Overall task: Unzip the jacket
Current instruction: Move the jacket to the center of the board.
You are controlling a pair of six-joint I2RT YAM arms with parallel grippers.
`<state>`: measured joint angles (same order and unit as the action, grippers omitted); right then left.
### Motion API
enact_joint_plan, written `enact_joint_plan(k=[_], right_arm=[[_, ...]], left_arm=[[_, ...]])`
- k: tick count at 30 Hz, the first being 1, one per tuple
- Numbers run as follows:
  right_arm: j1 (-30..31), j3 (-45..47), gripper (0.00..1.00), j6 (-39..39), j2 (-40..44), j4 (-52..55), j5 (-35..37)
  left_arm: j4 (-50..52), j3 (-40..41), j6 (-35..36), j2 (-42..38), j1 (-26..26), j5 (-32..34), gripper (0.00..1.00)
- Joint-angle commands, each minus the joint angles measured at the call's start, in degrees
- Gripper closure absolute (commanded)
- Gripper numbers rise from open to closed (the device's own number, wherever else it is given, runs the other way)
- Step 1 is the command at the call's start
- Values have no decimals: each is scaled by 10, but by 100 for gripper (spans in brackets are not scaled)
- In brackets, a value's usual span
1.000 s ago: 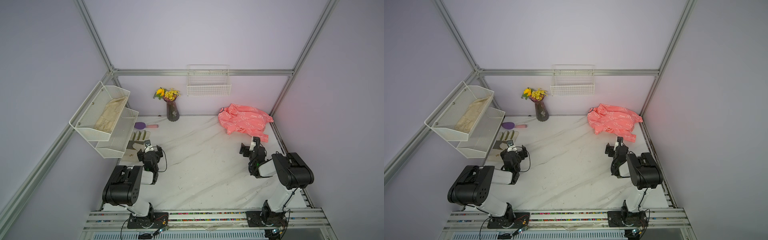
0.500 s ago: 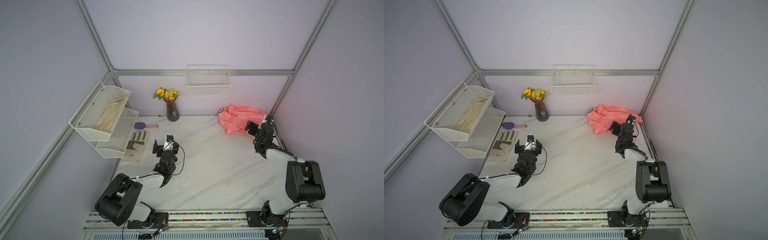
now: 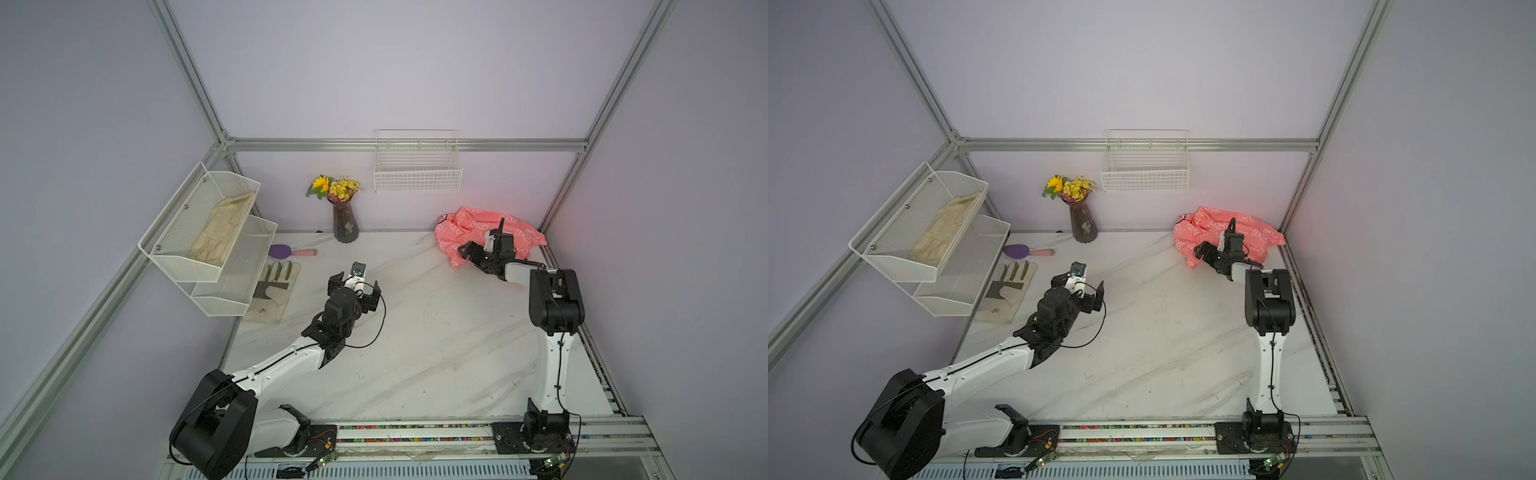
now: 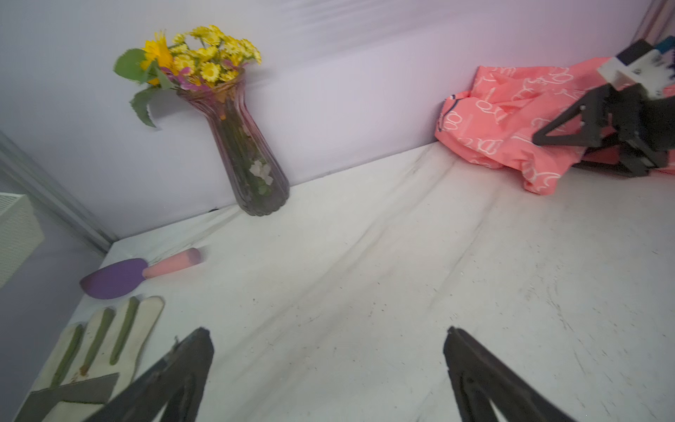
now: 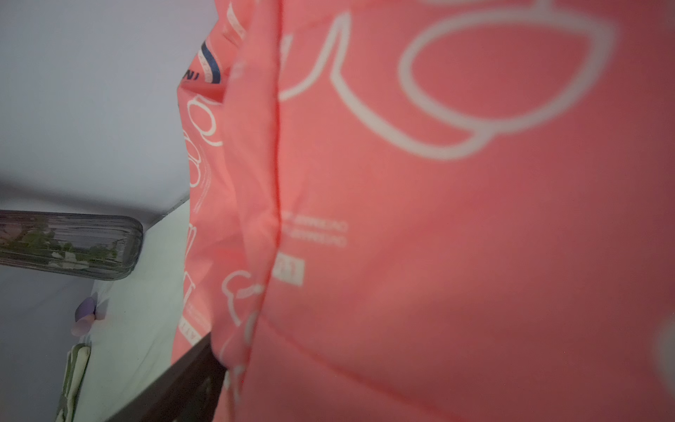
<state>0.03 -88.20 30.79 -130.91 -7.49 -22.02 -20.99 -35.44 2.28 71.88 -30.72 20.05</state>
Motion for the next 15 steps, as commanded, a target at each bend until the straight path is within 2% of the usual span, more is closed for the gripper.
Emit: enact_joint_plan(k=[1, 2, 3, 6, 8, 13, 15], right_arm=[[11, -26, 14, 14, -46, 41, -18], [12, -37, 22, 19, -54, 42, -19], [12, -44, 34, 24, -58, 40, -24], [12, -38, 81, 38, -38, 34, -32], [14, -13, 99, 46, -3, 32, -38], [38, 73, 100, 35, 135, 102, -34], [65, 123, 100, 35, 197, 135, -20]], left_arm=[[-8, 25, -23, 4, -6, -85, 0], [-11, 27, -23, 10, -7, -99, 0], [-14, 27, -24, 17, -8, -108, 0], [-15, 22, -26, 35, -13, -131, 0], [-17, 16, -25, 45, -20, -144, 0], [-32, 4, -8, 62, -60, -152, 0], [-47, 10, 2, 63, -86, -145, 0]])
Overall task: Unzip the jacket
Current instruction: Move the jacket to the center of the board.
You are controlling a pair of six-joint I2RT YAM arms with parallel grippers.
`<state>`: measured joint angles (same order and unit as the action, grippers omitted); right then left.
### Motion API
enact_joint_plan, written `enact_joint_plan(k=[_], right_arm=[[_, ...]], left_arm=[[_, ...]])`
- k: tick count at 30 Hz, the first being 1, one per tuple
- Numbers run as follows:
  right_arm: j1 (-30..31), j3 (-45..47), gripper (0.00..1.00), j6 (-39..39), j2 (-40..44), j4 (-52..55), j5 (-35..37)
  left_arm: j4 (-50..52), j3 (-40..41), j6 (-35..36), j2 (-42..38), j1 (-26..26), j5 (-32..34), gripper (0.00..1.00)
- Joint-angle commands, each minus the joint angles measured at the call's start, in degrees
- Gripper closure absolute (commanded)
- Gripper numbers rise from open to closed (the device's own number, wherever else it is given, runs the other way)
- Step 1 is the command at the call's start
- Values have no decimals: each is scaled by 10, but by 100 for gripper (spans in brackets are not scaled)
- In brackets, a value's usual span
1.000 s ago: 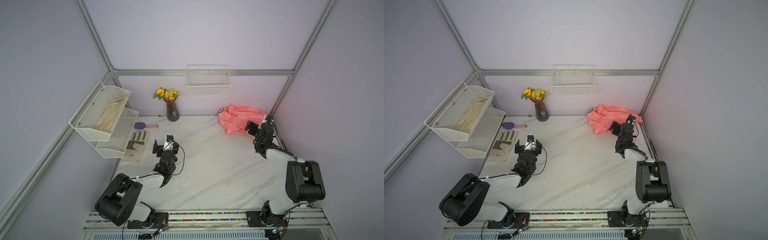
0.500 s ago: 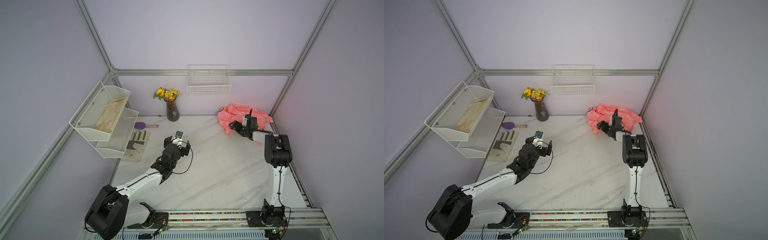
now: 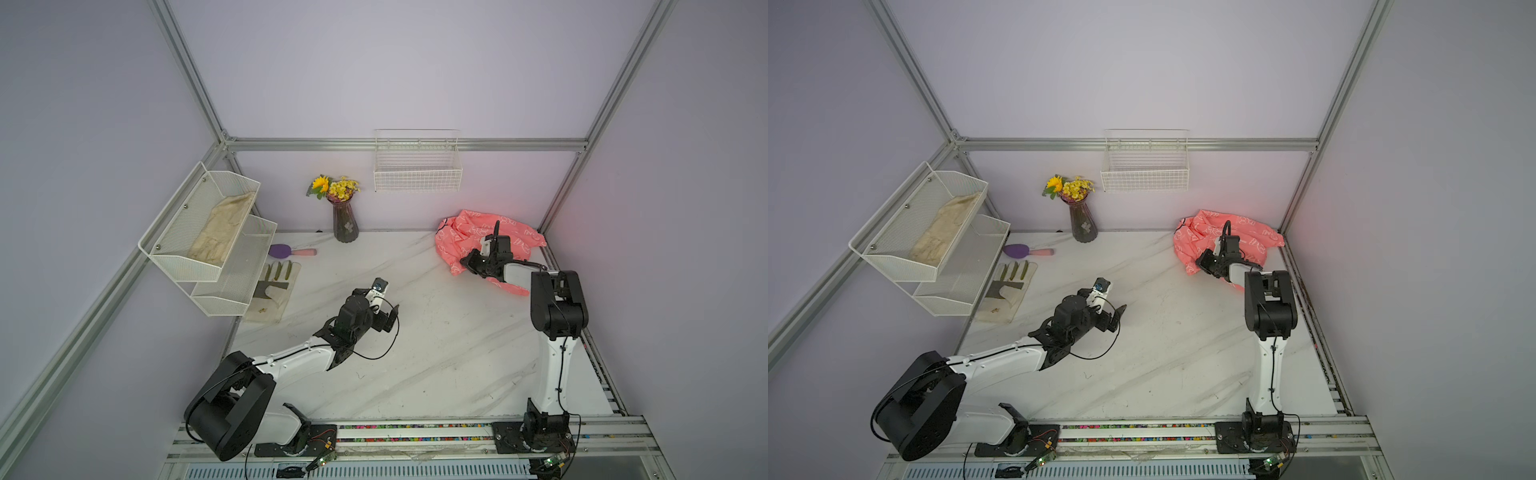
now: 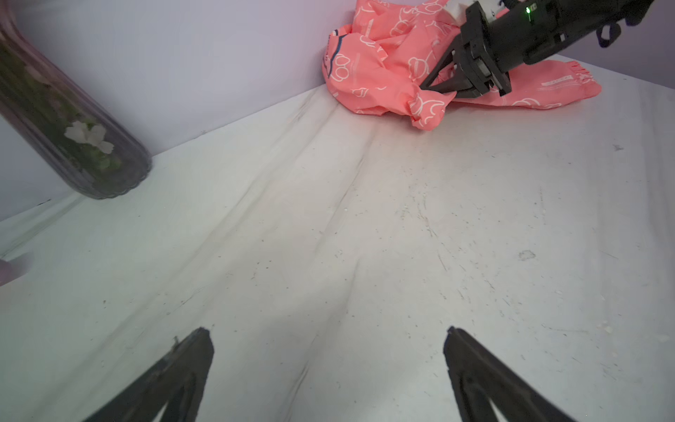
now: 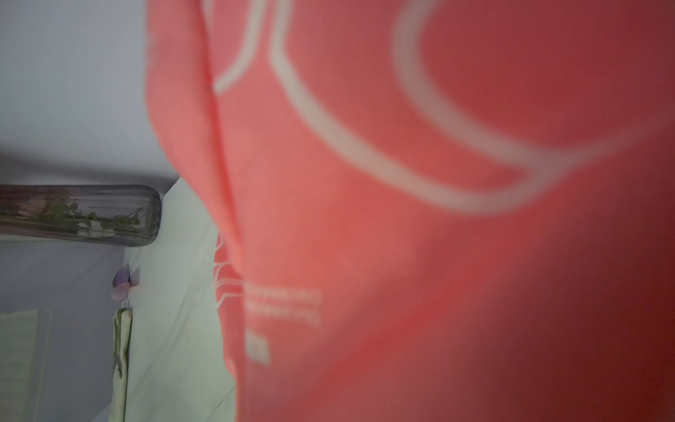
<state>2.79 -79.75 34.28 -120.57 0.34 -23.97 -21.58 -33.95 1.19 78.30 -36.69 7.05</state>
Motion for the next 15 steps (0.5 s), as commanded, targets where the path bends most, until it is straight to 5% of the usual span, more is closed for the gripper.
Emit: enact_joint_plan(k=[1, 7, 15], right_arm=[[53, 65, 100, 2, 123, 68, 9], [200, 198, 100, 54, 310, 108, 92], [330, 95, 100, 40, 392, 259, 175]], left_arm=[[-50, 0, 17, -4, -42, -3, 0], [-69, 67, 46, -74, -156, 88, 0], [-32, 193, -40, -320, -216, 106, 0]])
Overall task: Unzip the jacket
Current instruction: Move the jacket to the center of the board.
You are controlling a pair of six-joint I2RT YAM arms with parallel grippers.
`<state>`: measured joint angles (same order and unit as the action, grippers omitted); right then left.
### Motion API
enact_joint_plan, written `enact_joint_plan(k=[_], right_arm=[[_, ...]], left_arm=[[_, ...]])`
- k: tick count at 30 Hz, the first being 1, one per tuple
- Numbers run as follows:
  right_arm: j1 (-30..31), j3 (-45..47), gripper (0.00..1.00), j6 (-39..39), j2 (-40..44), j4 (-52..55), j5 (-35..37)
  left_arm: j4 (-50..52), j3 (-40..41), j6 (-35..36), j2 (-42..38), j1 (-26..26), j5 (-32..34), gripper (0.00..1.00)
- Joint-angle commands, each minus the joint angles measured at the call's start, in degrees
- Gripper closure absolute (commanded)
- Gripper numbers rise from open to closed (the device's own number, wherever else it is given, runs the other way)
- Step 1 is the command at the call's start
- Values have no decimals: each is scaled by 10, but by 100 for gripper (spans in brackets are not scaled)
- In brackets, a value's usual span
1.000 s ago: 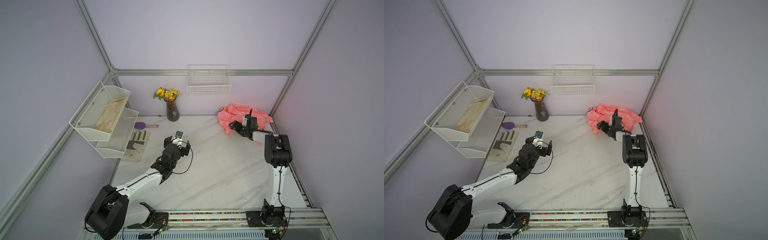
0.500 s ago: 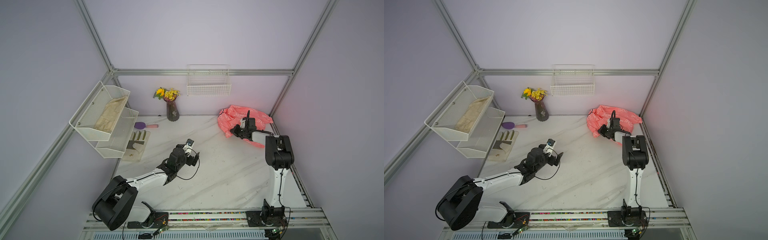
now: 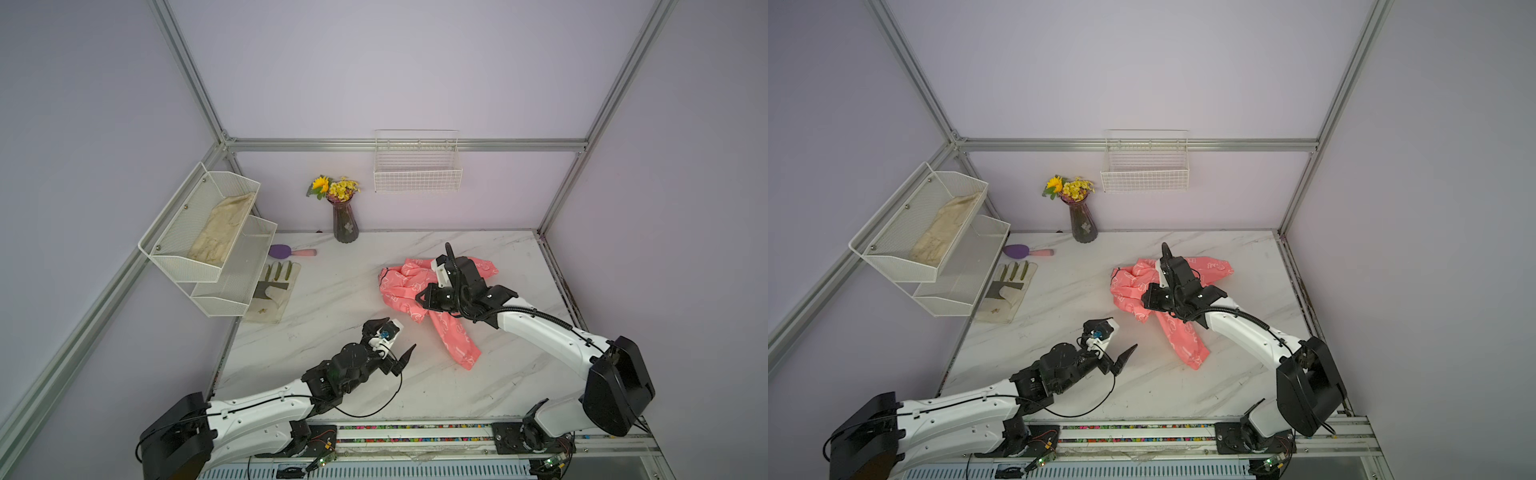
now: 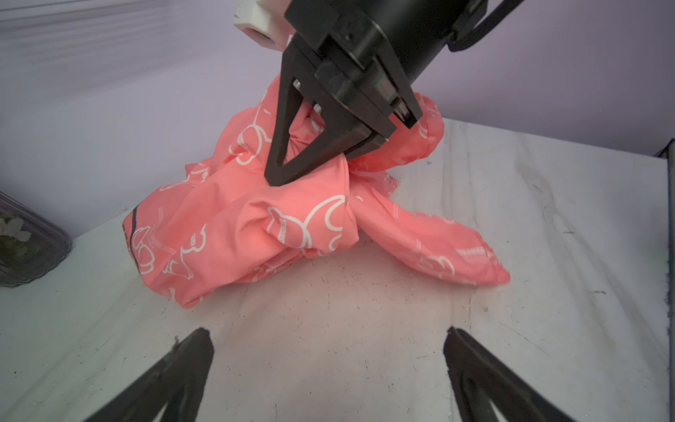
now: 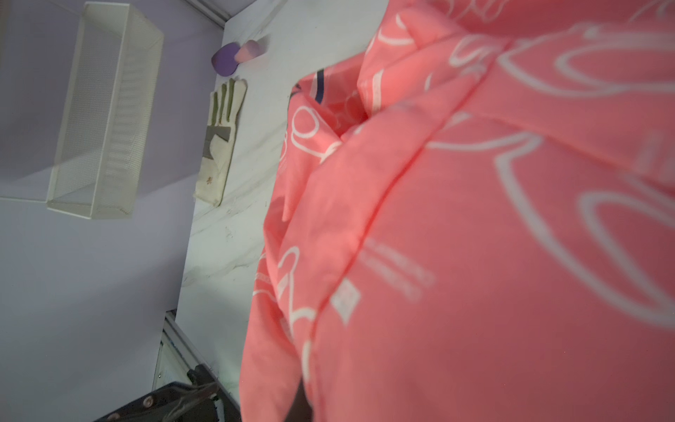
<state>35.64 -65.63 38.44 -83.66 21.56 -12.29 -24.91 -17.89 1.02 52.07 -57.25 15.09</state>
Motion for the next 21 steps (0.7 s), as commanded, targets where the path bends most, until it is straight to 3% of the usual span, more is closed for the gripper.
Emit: enact_joint_plan(k=[1, 5, 8, 15, 21], right_arm=[[2, -56, 100, -2, 21, 47, 64], [3, -119, 100, -24, -17, 91, 76], [3, -159, 100, -31, -55, 92, 52], [3, -251, 100, -50, -138, 124, 30], [3, -230, 100, -30, -102, 97, 22]], left_arm=[[14, 39, -45, -79, -16, 33, 0], [66, 41, -63, -129, -30, 58, 0], [83, 22, -70, -119, -31, 55, 0], [64, -36, -80, 6, -31, 46, 0], [-41, -62, -112, 134, -30, 109, 0]])
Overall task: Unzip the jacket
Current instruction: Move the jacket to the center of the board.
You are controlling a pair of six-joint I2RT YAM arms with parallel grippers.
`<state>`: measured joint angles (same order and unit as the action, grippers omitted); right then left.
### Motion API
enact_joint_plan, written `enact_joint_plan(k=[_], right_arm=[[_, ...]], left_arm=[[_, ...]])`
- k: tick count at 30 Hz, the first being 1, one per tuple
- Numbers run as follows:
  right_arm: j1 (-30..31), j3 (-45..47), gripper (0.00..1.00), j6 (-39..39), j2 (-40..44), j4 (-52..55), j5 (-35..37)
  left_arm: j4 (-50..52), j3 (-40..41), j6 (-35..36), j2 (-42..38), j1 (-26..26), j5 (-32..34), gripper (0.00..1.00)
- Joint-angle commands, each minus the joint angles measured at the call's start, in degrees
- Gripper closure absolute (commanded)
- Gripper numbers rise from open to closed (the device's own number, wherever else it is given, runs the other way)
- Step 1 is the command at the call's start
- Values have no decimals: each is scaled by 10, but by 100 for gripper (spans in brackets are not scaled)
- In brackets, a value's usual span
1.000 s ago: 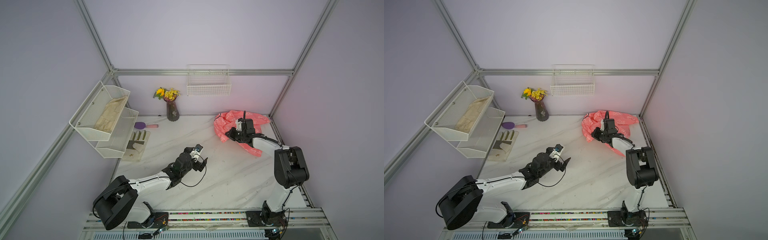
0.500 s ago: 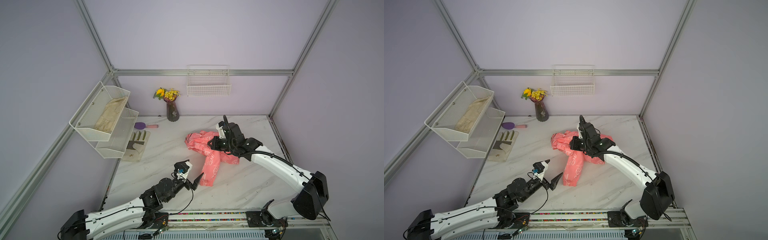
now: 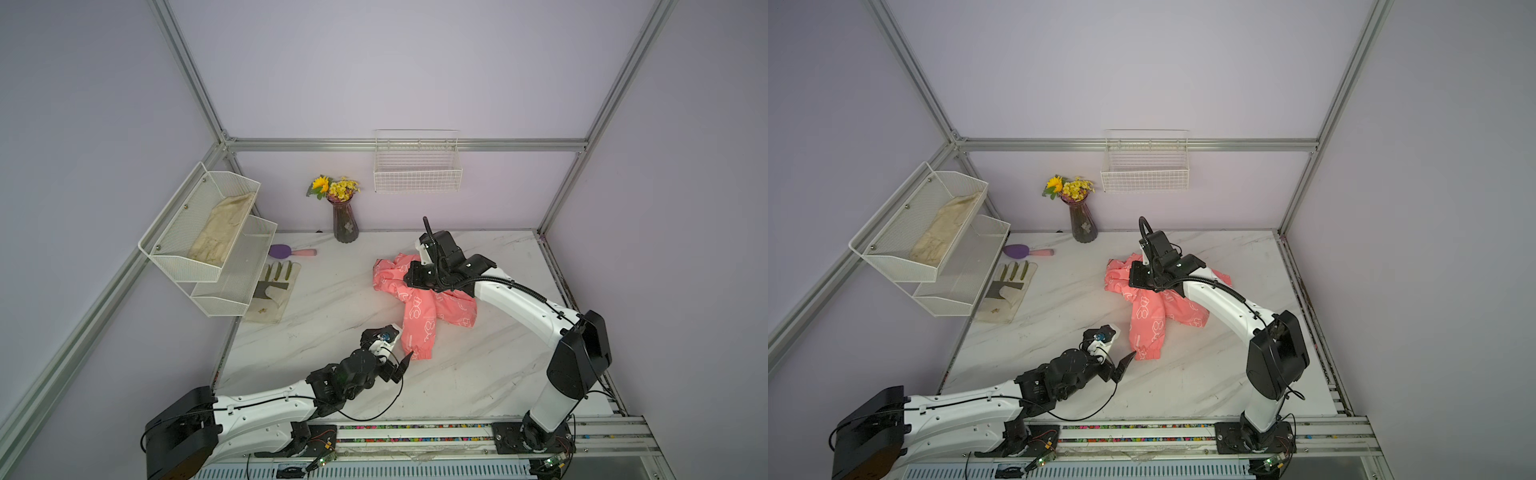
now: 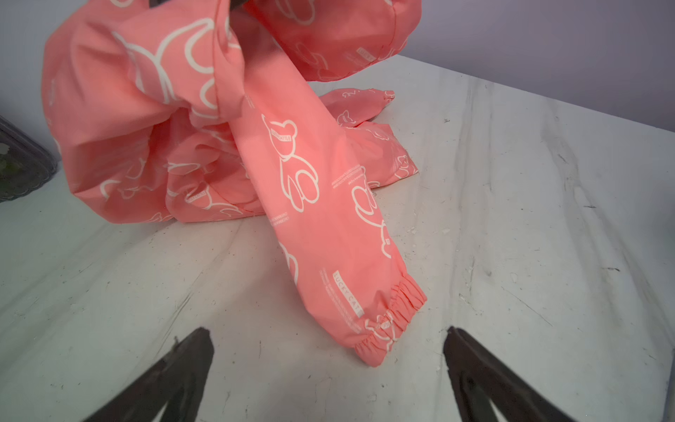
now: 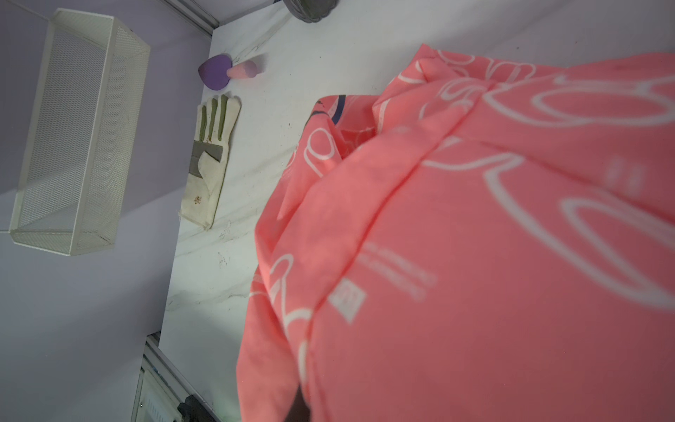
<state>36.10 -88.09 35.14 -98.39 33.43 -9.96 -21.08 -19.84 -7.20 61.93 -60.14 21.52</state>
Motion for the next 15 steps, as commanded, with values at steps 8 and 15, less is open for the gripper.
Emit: enact_joint_plan(k=[8, 15], right_arm=[[-2, 4, 100, 6, 70, -26, 7], [-14, -5, 100, -6, 84, -20, 8]], left_arm=[[-150, -127, -75, 228, -1, 91, 0], [-290, -122, -101, 302, 0, 60, 27]])
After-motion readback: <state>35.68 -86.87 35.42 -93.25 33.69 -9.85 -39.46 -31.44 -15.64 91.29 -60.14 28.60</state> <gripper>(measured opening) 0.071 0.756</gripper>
